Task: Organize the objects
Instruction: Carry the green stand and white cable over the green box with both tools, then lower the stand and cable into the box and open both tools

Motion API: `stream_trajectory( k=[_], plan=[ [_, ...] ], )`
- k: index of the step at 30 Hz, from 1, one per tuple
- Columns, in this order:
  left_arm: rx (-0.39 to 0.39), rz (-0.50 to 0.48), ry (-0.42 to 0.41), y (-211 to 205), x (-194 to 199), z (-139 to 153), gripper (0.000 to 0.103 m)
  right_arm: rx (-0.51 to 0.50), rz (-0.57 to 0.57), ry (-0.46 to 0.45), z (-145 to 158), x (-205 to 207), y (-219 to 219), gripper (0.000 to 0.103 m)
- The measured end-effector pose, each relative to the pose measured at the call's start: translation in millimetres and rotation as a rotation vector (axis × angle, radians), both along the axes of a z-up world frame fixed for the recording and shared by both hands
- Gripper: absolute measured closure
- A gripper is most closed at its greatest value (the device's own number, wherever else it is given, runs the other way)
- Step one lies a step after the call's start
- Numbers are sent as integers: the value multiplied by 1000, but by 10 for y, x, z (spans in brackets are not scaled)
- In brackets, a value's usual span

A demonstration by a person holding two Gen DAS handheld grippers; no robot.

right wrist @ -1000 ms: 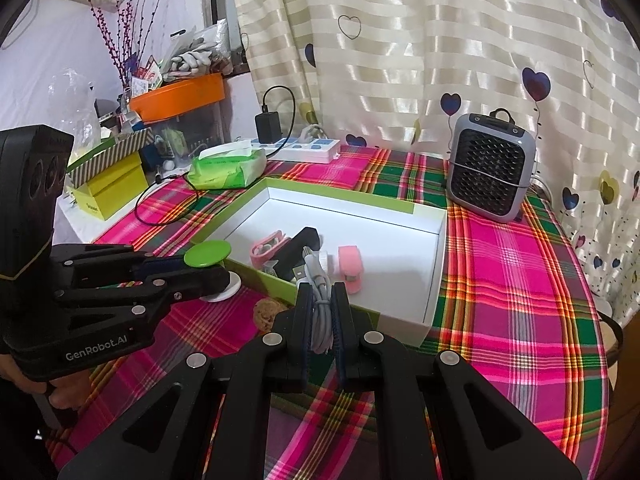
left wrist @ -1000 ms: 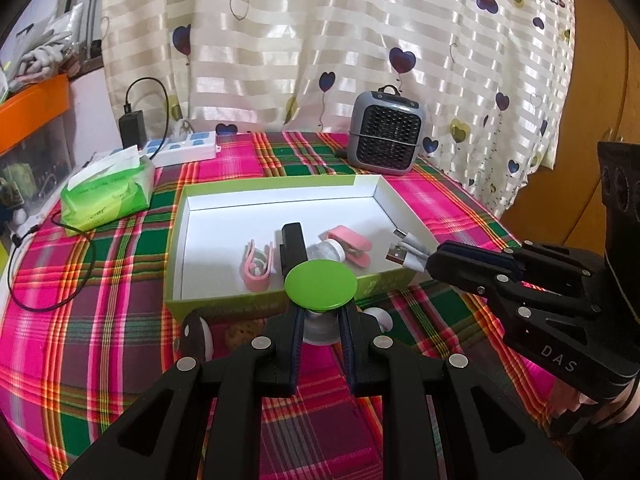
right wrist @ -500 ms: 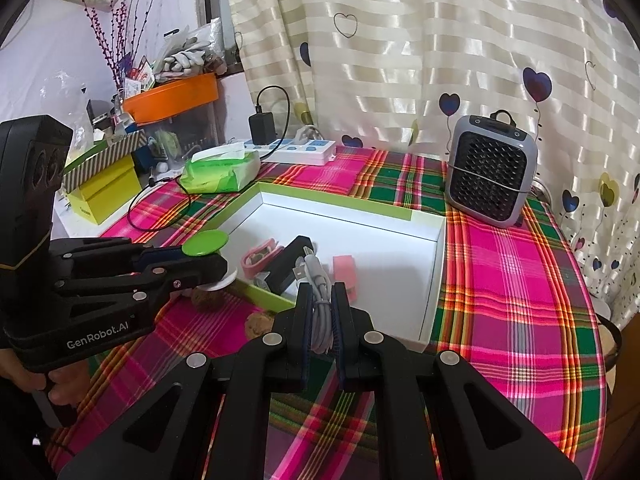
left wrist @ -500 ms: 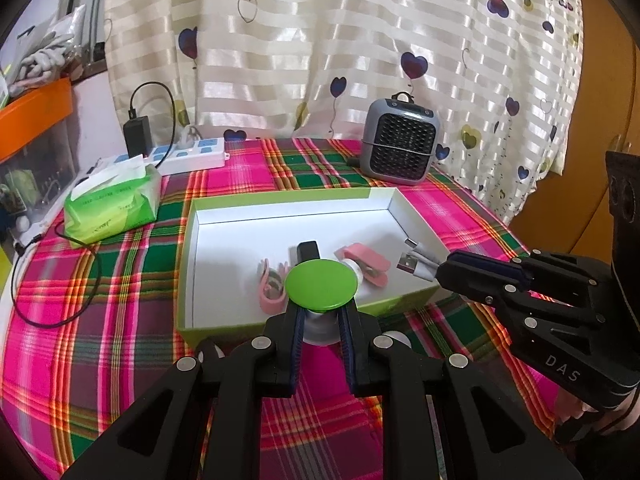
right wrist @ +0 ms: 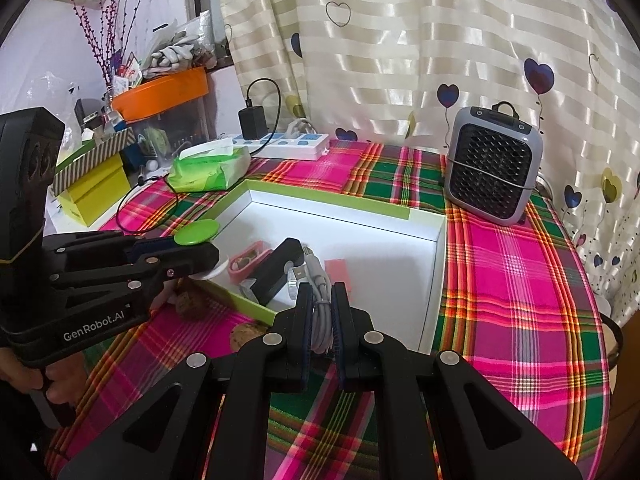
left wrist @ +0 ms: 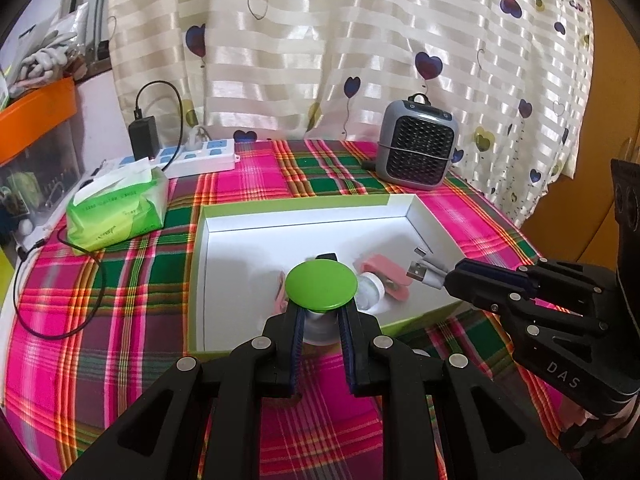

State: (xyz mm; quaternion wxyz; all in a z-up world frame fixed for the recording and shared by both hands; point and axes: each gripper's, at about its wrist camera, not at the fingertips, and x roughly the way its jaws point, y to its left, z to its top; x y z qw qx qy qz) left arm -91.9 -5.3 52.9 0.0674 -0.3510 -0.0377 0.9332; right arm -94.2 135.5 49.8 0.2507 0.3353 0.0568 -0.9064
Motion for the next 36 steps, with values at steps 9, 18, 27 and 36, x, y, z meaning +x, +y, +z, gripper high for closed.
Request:
stream_trajectory(
  k=[9, 18, 27, 36],
  plan=[
    [-17, 20, 8, -44, -99, -11, 88, 3, -10, -7, -21, -115, -60, 93],
    [-37, 56, 18, -116, -186, -72, 88, -1, -26, -31, -109, -247, -99, 93],
    [-61, 102, 11, -199, -276, -158, 88, 3, -31, -67, -230, -336, -136, 93],
    [-70, 126, -27, -250, -352, -290, 88, 20, -25, -84, -291, -351, -171, 93]
  ],
)
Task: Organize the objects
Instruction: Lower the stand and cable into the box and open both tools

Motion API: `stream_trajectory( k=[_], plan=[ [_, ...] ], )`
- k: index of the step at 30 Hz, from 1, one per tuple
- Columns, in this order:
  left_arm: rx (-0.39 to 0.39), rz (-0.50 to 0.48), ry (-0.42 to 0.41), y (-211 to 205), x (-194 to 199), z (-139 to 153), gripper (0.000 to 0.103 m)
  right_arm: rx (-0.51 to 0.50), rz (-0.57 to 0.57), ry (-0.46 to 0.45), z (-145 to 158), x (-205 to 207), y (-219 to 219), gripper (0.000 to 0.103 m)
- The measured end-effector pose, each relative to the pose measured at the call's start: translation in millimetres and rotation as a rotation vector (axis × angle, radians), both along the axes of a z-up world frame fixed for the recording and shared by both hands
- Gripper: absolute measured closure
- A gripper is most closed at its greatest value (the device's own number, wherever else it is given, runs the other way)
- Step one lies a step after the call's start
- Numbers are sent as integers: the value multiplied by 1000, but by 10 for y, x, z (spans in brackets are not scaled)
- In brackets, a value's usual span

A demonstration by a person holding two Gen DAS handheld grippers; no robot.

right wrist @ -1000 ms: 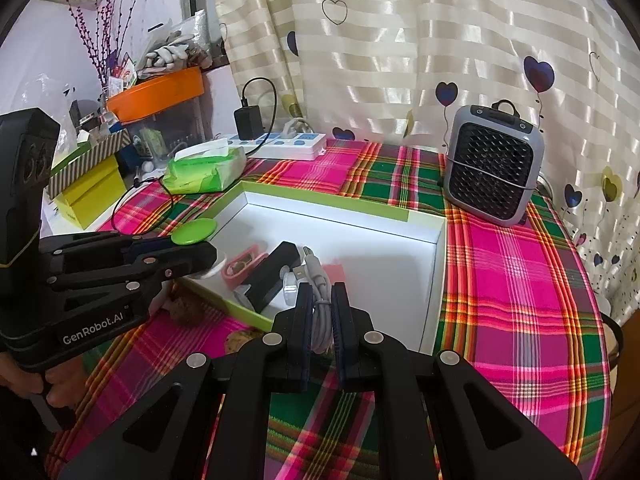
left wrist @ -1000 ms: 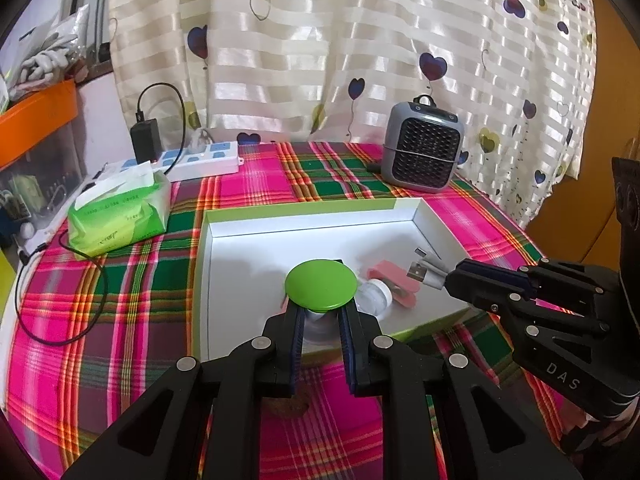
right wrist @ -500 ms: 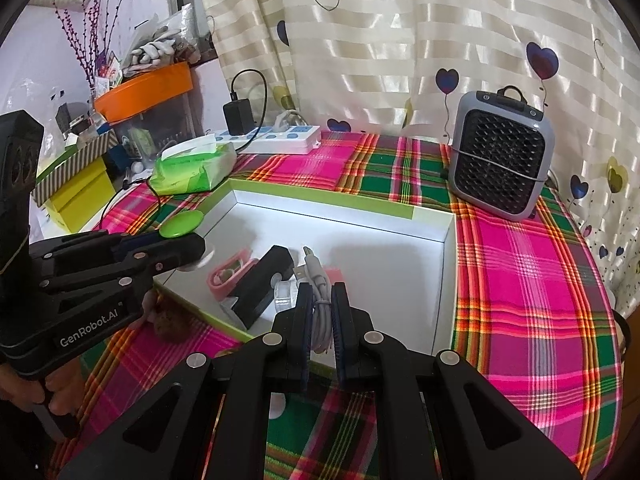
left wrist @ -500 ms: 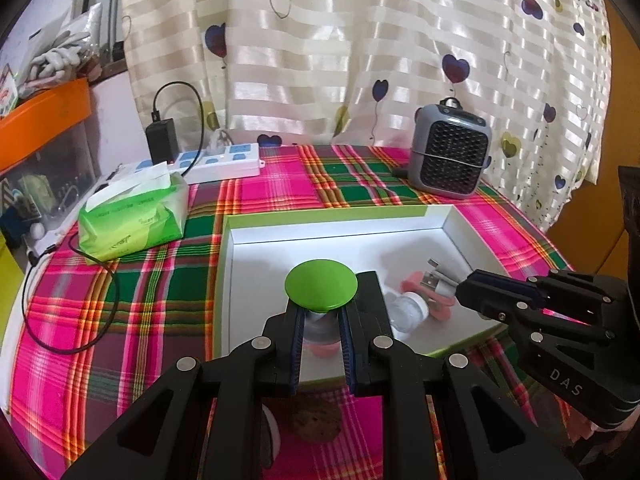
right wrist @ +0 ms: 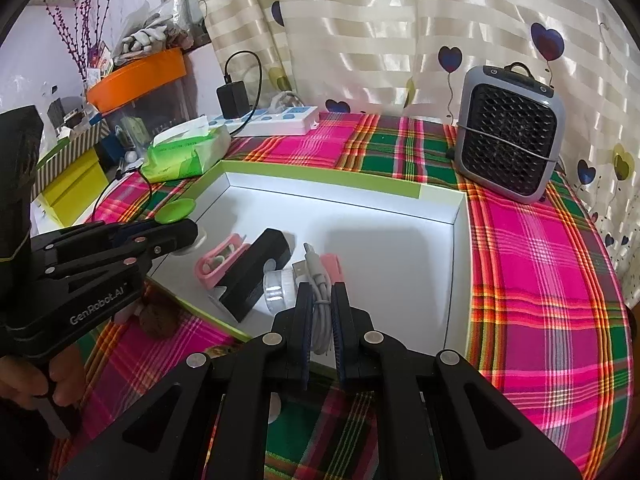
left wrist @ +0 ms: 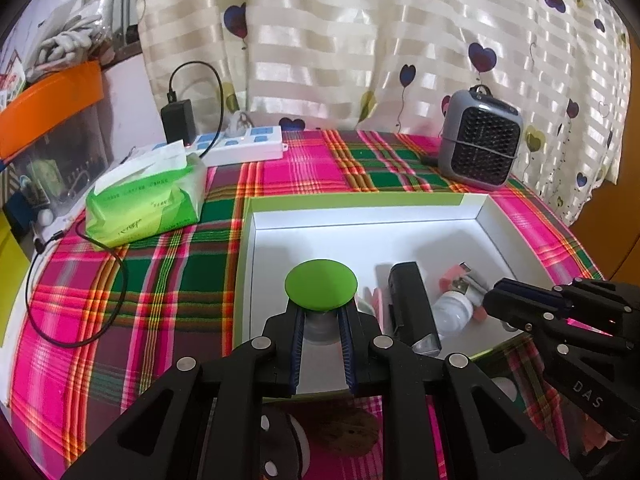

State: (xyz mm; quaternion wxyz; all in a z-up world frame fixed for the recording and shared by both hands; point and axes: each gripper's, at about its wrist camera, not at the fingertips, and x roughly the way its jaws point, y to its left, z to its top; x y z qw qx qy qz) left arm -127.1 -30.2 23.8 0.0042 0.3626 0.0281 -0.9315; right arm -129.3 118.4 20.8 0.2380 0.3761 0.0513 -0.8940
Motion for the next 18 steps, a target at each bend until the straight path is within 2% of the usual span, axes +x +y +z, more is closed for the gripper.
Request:
stream_trajectory(
  k=[18],
  plan=[
    [20, -10, -37, -3, -58, -102, 88, -3, -17, -11, -44, -9, 25, 93]
  ],
)
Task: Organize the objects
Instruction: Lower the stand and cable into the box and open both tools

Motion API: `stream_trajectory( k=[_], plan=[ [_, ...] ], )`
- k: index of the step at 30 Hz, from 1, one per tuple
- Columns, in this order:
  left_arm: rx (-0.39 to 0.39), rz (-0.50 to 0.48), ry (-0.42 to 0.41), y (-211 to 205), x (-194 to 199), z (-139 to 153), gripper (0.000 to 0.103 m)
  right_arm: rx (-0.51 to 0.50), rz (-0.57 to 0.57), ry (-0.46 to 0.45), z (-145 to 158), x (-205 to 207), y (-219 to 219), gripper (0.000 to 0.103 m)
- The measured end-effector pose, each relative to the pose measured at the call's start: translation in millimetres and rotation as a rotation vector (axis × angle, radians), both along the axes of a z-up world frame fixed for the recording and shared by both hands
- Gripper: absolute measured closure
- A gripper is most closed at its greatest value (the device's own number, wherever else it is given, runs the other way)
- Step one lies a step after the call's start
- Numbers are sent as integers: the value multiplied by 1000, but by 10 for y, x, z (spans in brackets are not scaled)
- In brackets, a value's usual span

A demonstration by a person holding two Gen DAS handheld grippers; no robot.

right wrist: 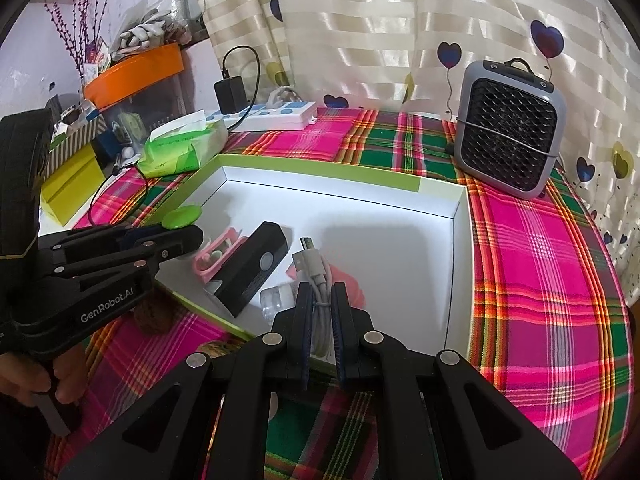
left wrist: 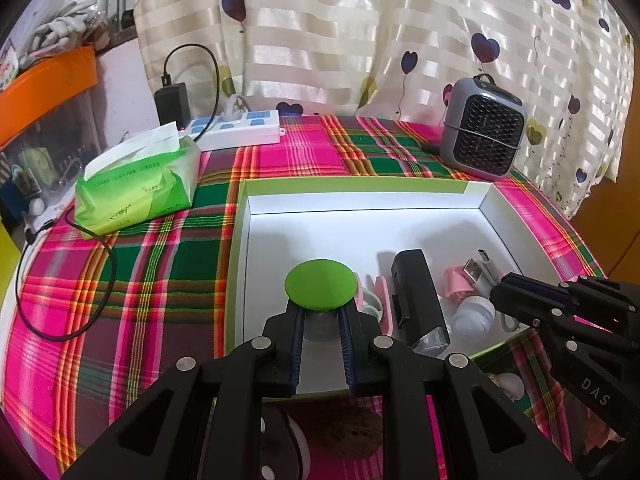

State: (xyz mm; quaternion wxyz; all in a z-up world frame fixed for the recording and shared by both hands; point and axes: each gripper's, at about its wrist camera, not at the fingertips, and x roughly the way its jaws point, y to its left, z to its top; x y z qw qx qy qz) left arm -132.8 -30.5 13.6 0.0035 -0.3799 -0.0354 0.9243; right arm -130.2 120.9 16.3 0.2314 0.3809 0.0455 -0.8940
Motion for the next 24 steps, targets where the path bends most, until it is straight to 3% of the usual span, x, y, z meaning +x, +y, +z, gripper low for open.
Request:
stream_trajectory(
  k=[20, 24],
  plan=[
    [74, -17, -1, -51, 33, 31, 82, -23, -9, 16, 2, 37, 36, 93],
    [85, -16, 13, -67, 55, 75, 81, -41, -21, 38, 38, 62, 75, 89]
  ],
)
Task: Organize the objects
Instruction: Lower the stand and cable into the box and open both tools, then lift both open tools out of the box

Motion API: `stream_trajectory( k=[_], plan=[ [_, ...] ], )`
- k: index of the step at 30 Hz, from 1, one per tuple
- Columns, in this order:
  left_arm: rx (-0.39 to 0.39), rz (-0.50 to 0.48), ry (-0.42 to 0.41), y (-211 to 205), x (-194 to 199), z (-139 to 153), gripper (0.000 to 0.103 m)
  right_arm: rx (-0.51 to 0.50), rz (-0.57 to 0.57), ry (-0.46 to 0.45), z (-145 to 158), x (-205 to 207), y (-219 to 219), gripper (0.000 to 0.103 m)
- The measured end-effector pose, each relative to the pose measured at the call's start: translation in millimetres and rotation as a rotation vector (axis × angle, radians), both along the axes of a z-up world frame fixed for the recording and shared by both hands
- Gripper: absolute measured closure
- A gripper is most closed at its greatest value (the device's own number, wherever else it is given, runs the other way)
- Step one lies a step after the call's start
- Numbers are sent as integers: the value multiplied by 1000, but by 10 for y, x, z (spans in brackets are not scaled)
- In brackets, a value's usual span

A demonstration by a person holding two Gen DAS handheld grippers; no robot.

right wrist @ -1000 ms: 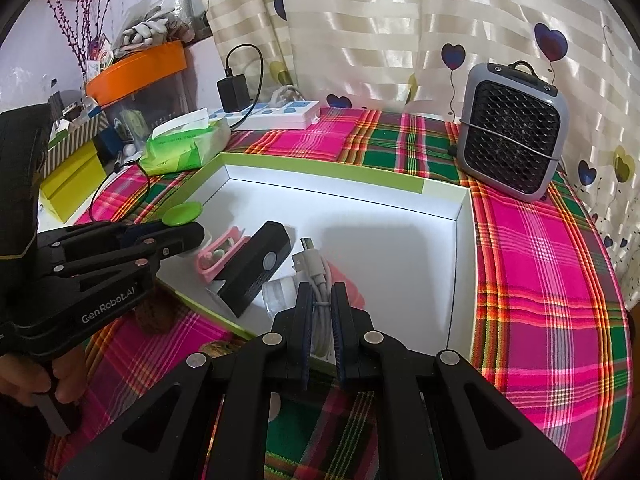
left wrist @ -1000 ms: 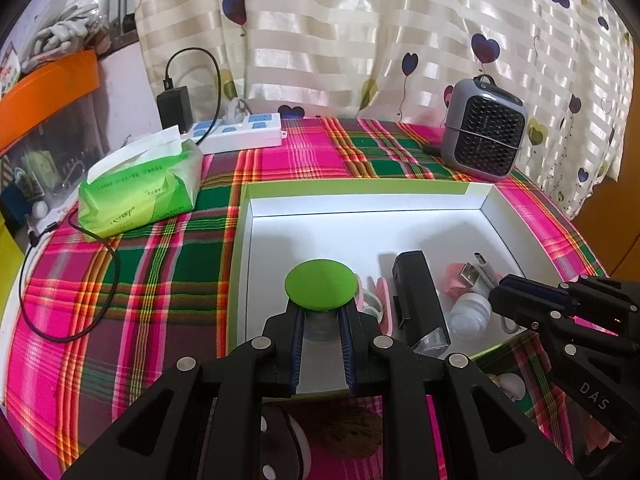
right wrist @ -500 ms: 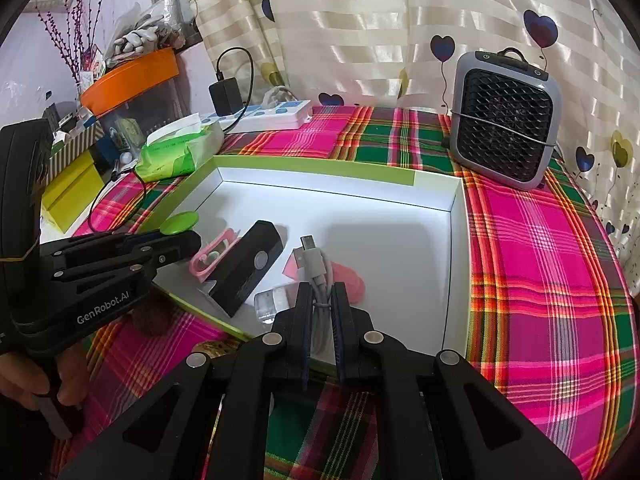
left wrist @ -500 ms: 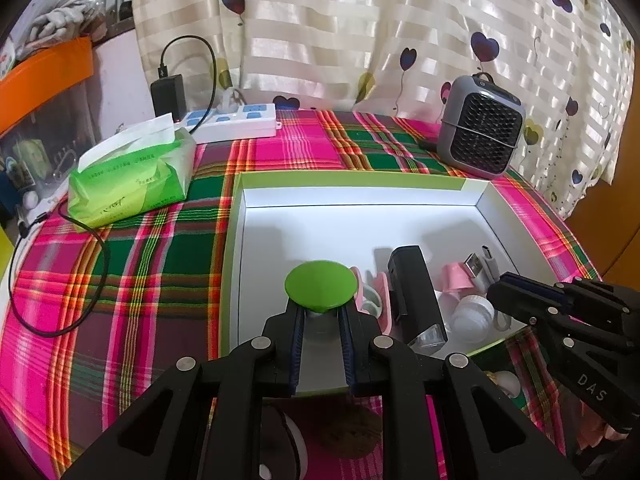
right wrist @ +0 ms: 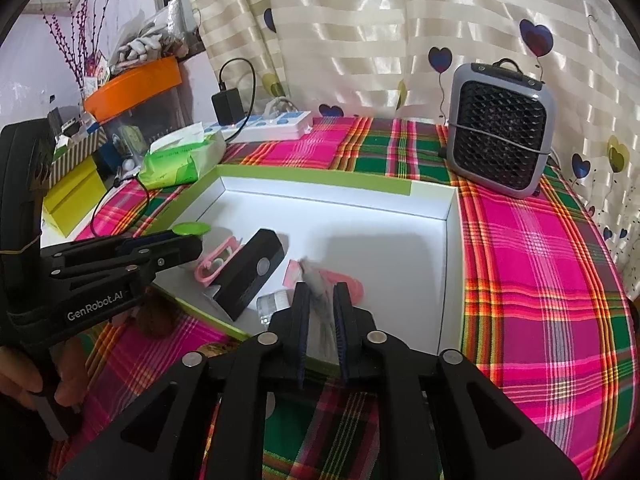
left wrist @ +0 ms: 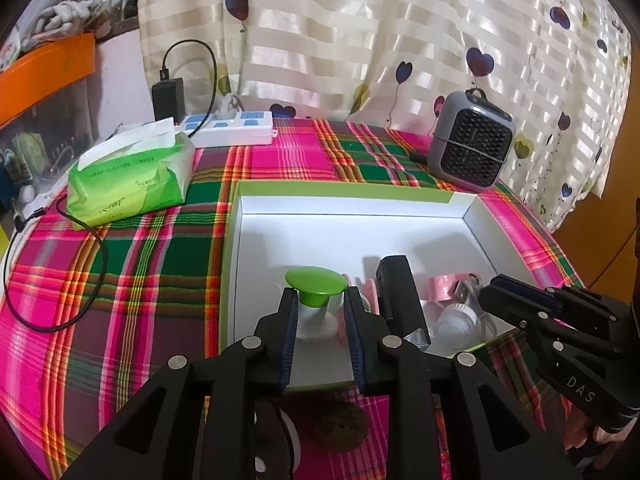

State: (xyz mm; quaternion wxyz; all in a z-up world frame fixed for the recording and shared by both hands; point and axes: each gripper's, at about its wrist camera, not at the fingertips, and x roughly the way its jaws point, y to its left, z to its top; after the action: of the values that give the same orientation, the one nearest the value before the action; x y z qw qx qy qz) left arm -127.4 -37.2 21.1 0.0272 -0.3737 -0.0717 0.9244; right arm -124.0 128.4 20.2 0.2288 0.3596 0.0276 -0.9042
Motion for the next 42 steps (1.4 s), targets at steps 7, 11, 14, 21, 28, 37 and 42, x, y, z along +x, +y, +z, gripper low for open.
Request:
stream_trajectory(
  k=[7, 11, 14, 21, 28, 37, 42],
  plan=[
    [13, -2, 9, -19, 37, 43, 81, -30, -18, 34, 65, 35, 79, 79],
    [18, -4, 10, -23, 47, 47, 81, -47, -21, 50, 98, 64, 112, 73],
    [20, -4, 10, -24, 51, 53, 81, -52, -21, 57, 116, 74, 124, 71],
    [35, 5, 27, -59, 95, 119, 81, -69, -31, 87, 181, 109, 173, 66],
    [40, -8, 33, -37, 157, 181, 81, -94, -13, 105, 256, 179, 183, 66],
    [17, -47, 52, 101, 290, 238, 81, -111, 11, 104, 309, 247, 164, 66],
    [5, -61, 57, 155, 371, 235, 81, -102, 32, 97, 300, 287, 125, 66]
  ],
)
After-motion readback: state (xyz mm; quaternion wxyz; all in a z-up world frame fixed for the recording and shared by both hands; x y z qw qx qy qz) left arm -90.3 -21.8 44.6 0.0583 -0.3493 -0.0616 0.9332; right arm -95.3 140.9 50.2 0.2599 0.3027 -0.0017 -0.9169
